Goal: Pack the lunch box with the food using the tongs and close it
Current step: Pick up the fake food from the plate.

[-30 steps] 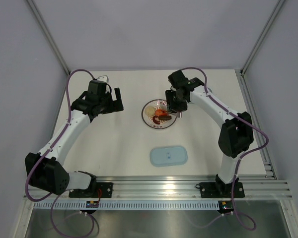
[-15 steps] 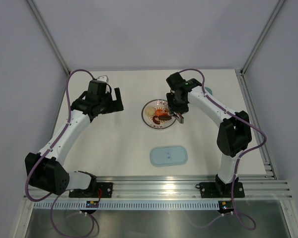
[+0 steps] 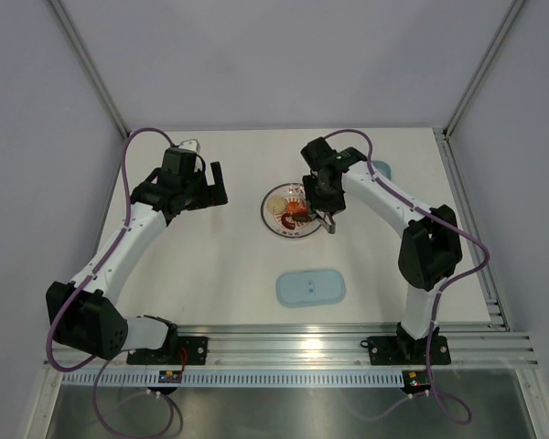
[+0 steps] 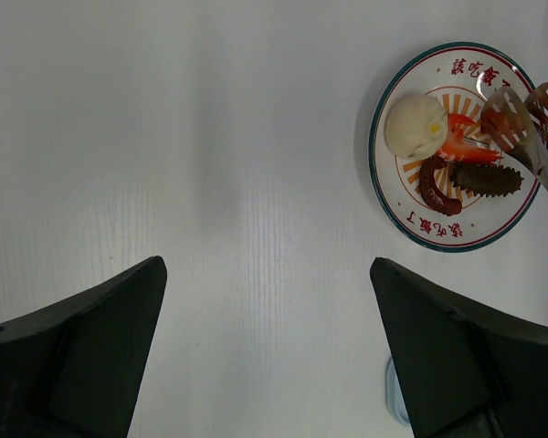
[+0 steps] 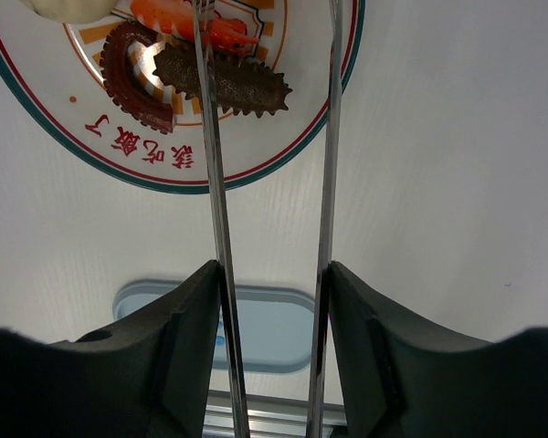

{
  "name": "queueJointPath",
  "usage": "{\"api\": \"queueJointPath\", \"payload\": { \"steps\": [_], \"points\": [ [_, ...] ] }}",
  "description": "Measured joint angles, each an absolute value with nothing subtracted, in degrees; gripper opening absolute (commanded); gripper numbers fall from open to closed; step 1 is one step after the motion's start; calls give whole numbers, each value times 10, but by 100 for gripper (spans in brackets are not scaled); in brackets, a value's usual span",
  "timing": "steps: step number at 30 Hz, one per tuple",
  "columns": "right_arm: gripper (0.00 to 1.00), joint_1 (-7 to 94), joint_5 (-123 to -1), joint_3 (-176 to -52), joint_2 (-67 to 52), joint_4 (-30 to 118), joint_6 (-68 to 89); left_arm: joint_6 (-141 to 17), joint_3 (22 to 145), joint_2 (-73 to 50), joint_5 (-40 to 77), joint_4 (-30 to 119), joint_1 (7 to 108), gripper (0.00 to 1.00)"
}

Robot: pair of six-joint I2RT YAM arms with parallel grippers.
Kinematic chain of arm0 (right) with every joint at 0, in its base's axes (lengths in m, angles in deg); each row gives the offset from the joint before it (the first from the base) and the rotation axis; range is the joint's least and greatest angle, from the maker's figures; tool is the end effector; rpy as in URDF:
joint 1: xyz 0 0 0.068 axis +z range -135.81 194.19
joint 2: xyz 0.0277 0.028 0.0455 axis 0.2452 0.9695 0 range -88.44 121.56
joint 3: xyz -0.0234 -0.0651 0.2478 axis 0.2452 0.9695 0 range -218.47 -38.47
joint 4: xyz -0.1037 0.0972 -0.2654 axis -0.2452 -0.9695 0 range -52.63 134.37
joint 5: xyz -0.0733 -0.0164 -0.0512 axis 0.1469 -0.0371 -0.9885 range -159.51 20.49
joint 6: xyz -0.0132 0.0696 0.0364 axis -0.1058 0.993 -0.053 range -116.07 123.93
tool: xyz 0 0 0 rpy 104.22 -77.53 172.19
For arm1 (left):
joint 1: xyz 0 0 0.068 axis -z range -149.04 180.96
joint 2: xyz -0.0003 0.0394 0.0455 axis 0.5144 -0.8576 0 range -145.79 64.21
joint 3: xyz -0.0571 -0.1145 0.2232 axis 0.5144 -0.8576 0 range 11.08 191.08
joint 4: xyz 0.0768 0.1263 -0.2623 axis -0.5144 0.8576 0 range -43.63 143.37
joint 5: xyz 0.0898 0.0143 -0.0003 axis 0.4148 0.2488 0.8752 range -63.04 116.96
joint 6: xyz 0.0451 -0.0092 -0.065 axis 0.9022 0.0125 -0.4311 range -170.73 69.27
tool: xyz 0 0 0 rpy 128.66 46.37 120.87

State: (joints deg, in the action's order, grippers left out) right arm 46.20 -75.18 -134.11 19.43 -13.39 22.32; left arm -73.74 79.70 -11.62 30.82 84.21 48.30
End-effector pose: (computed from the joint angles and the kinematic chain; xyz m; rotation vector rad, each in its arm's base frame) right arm 0.3748 0.2263 0.2135 -0.3058 2.7661 0.0841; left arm 0.3375 -0.1006 0.2765 -0.1502 2.3657 -0.2631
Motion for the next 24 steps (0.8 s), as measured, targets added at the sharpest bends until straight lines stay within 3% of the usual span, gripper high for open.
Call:
{"api": "queueJointPath", "payload": {
  "steps": [24],
  "points": [
    [51,504,-802,-1340,201,-160,254,-737,789,-116,308,842,483,99]
  ]
}}
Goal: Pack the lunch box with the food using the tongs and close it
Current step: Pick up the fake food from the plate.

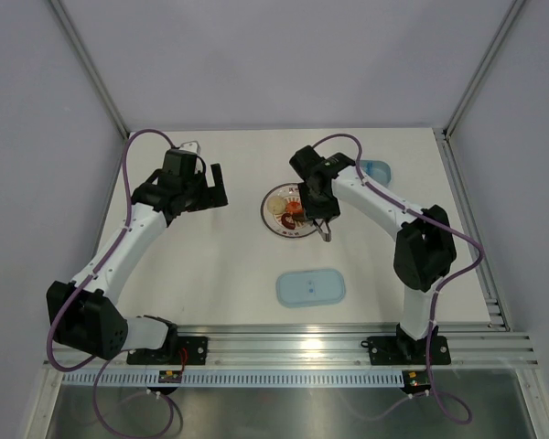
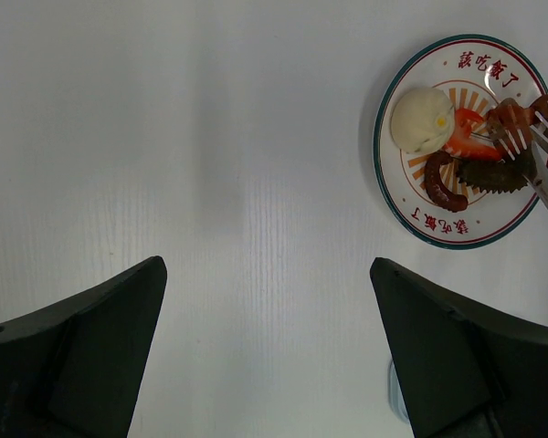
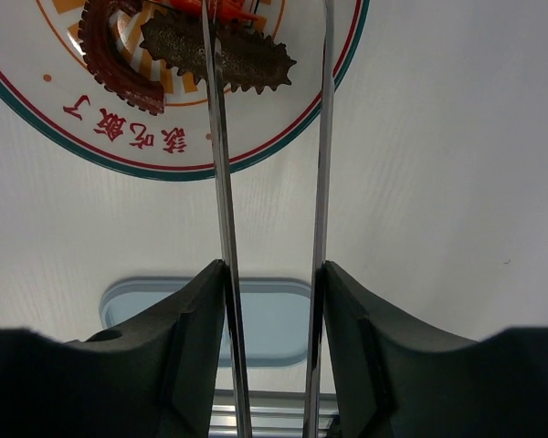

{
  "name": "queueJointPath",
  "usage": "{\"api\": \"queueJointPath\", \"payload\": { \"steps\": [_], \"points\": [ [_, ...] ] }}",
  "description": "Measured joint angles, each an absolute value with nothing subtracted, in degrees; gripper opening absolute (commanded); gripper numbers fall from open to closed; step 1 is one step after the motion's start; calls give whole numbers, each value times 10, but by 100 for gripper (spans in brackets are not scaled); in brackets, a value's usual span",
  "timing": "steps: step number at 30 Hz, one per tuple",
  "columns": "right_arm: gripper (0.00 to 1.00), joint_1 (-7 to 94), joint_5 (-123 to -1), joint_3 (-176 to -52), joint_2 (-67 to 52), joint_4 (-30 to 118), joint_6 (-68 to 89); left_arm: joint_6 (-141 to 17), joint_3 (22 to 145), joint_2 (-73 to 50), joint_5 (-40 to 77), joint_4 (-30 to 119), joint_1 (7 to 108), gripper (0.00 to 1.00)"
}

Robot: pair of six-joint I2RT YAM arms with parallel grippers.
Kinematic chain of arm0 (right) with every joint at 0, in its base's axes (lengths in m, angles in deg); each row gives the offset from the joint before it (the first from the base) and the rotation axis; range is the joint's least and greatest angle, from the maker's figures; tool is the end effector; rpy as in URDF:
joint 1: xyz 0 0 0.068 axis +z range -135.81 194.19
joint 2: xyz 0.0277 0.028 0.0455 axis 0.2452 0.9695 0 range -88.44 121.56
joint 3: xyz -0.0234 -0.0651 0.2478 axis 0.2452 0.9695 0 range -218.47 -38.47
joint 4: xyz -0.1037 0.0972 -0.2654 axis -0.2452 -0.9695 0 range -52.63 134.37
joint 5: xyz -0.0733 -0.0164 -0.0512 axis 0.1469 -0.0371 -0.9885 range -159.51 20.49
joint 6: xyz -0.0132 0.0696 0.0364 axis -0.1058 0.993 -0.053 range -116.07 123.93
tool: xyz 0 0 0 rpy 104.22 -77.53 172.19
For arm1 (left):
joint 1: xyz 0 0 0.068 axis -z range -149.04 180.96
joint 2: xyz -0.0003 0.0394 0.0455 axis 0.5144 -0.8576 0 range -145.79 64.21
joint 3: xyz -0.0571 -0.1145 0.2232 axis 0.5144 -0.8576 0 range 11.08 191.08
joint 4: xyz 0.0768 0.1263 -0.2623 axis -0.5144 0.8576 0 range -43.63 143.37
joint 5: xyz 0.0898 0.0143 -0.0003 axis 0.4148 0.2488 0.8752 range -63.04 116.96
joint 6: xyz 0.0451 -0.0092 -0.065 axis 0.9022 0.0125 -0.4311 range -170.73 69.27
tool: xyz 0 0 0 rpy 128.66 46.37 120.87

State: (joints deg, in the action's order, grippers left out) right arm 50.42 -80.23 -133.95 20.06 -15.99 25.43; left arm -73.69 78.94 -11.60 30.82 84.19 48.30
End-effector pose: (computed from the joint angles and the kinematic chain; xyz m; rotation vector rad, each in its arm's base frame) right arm 0.3561 0.2451 0.2068 -0.3206 2.7800 -0.0329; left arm 0.3365 -0.1002 0.2715 -0.1494 2.3780 -0.2580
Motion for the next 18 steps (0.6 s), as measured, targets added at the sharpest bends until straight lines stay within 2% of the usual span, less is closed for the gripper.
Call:
{"api": "queueJointPath", "payload": {
  "steps": [5,10,18],
  "points": [
    [46,508,-808,-1340,213,-160,257,-737,789,-116,308,841,483,99],
    [36,510,-810,-1340,216,-160,258,-737,784,-113,308,842,483,99],
    [35,510,-808,-1360,216,-162,258,-737,784,-113,308,842,483,99]
  ]
}}
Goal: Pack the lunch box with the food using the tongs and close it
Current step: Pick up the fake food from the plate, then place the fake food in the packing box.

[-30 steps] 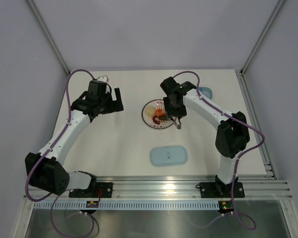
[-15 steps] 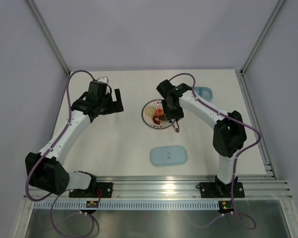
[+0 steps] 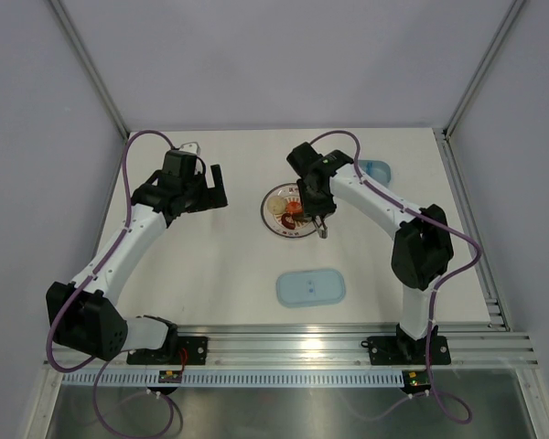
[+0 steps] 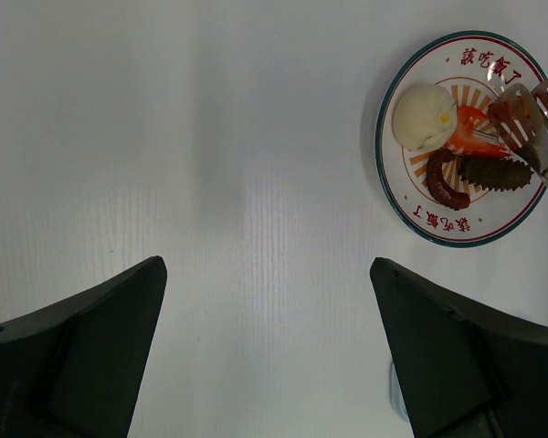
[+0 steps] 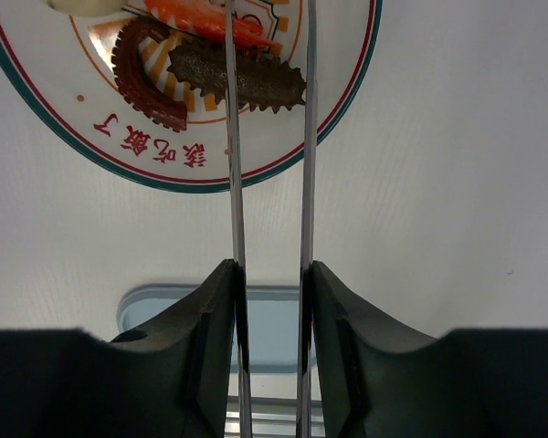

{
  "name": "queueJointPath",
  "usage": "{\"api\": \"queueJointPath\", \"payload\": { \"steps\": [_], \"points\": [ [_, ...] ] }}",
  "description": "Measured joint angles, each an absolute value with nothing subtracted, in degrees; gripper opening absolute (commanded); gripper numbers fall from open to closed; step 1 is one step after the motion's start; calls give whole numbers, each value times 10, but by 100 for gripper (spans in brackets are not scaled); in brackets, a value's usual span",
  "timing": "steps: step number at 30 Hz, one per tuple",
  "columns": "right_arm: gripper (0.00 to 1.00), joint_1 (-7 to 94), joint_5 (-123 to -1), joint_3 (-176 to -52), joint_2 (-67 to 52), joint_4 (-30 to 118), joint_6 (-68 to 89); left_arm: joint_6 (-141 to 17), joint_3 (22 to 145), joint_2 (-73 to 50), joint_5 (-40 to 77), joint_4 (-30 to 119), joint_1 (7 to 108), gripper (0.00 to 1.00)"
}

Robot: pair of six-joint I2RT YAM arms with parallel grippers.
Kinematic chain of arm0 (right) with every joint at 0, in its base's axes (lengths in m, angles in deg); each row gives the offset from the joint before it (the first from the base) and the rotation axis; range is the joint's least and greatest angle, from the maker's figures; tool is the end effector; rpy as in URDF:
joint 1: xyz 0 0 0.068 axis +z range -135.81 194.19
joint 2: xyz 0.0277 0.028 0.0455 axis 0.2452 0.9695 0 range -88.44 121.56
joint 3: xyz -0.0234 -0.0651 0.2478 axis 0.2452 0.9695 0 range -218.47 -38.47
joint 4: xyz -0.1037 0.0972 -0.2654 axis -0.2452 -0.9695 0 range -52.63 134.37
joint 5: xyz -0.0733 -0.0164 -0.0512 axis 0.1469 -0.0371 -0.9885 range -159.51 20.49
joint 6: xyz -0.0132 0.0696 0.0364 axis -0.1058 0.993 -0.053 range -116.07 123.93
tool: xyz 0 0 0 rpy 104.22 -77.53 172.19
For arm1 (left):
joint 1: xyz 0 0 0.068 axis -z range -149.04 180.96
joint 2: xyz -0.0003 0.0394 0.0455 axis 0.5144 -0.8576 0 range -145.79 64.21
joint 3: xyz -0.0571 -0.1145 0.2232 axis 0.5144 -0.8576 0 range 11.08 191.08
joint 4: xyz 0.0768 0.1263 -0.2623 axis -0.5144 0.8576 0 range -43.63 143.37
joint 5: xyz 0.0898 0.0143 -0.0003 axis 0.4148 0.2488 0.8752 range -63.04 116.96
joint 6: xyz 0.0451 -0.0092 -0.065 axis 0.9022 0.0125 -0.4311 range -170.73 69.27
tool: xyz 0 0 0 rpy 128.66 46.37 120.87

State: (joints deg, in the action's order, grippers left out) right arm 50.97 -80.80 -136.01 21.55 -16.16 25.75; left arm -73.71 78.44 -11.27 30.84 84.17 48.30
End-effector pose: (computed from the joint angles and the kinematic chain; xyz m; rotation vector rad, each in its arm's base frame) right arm 0.3598 0.2522 0.2080 -0.3219 2.7688 -0.0364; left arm 0.3350 -0.0997 0.2700 -0.1500 2.3805 -0.2568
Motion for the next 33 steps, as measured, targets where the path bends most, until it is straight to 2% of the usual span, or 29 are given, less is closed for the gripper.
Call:
{"api": "queueJointPath", "payload": {
  "steps": [12,25,33],
  "points": [
    [36,502,-810,-1448,212,-168,236,-737,784,-113,309,842,483,99],
    [36,336,-806,-1422,184,-132,224,-737,784,-113,317,842,483,99],
    [38,314,-804,-1402,185,-122,216,-731,784,-113,333,842,483,99]
  ]
}}
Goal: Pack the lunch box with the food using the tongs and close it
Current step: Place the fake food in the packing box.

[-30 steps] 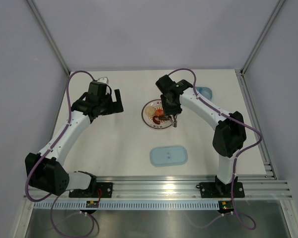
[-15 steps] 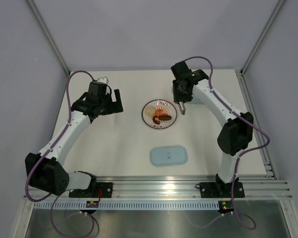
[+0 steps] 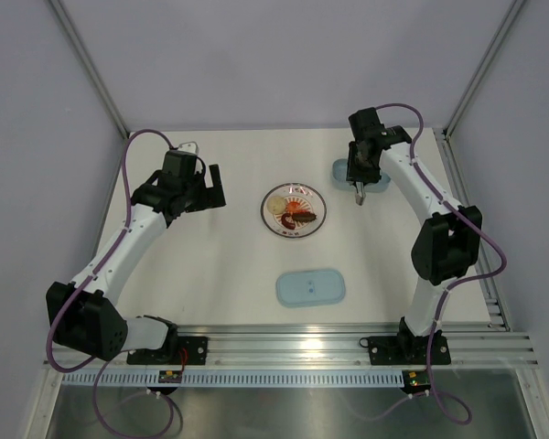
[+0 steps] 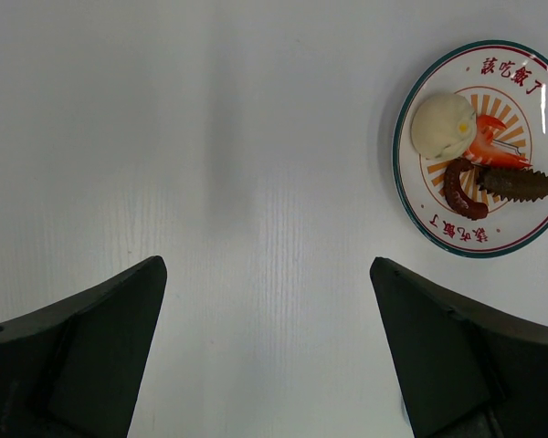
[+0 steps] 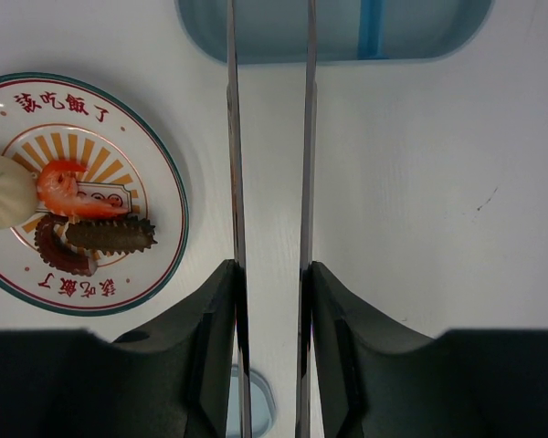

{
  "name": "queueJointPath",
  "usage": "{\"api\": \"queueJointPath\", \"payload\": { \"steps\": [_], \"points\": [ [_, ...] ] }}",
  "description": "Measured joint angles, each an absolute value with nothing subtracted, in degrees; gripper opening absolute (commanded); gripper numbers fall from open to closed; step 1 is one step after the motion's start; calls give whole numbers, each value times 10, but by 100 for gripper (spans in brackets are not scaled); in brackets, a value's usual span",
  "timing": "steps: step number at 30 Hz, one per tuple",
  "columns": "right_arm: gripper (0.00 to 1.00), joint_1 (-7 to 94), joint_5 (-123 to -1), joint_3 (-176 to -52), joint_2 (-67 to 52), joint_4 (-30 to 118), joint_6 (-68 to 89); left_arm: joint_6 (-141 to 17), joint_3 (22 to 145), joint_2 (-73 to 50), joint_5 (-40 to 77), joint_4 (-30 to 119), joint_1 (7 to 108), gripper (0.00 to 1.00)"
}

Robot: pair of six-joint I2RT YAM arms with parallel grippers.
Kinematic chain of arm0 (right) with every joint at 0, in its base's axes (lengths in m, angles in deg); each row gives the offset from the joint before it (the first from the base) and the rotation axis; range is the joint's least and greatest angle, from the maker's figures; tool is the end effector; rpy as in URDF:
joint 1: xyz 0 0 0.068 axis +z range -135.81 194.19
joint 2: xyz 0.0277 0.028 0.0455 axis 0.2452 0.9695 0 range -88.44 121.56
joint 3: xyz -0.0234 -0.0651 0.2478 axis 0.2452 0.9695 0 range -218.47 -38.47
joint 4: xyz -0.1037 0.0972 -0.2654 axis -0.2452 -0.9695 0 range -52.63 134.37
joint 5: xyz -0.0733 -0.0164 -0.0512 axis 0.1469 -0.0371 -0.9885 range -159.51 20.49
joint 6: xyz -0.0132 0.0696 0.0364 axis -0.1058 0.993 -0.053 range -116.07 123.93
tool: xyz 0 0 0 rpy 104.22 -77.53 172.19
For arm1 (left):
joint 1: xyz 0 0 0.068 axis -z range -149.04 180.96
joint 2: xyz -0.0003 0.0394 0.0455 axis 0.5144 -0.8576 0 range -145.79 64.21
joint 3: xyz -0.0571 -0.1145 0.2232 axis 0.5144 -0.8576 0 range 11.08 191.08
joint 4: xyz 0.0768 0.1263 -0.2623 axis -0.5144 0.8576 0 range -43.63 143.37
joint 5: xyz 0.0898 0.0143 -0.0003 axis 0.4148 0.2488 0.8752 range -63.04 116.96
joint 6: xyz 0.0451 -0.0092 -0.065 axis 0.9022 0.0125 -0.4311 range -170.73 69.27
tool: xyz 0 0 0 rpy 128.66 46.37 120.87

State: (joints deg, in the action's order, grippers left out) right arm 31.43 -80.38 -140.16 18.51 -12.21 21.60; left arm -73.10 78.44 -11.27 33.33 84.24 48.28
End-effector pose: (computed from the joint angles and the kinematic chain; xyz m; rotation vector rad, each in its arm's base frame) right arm 0.4337 0.1211 0.2593 0.0724 2.6172 -0.0409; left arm 0.3356 -0.0967 0.2701 -0.1580 2.3712 -0.2015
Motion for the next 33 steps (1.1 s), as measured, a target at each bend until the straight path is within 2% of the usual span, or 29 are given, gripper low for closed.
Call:
{"api": "queueJointPath", "payload": {
  "steps": [10,15,33],
  "points": [
    [44,314,-794,-1402,231,-103,209,-731,784,-113,334,842,483,99],
    [52,313,-789,-1402,249,-103,208,-731,784,-113,334,842,483,99],
    [53,313,-795,-1402,245,-94,208,-730,784,-113,334,842,483,99]
  ]
}}
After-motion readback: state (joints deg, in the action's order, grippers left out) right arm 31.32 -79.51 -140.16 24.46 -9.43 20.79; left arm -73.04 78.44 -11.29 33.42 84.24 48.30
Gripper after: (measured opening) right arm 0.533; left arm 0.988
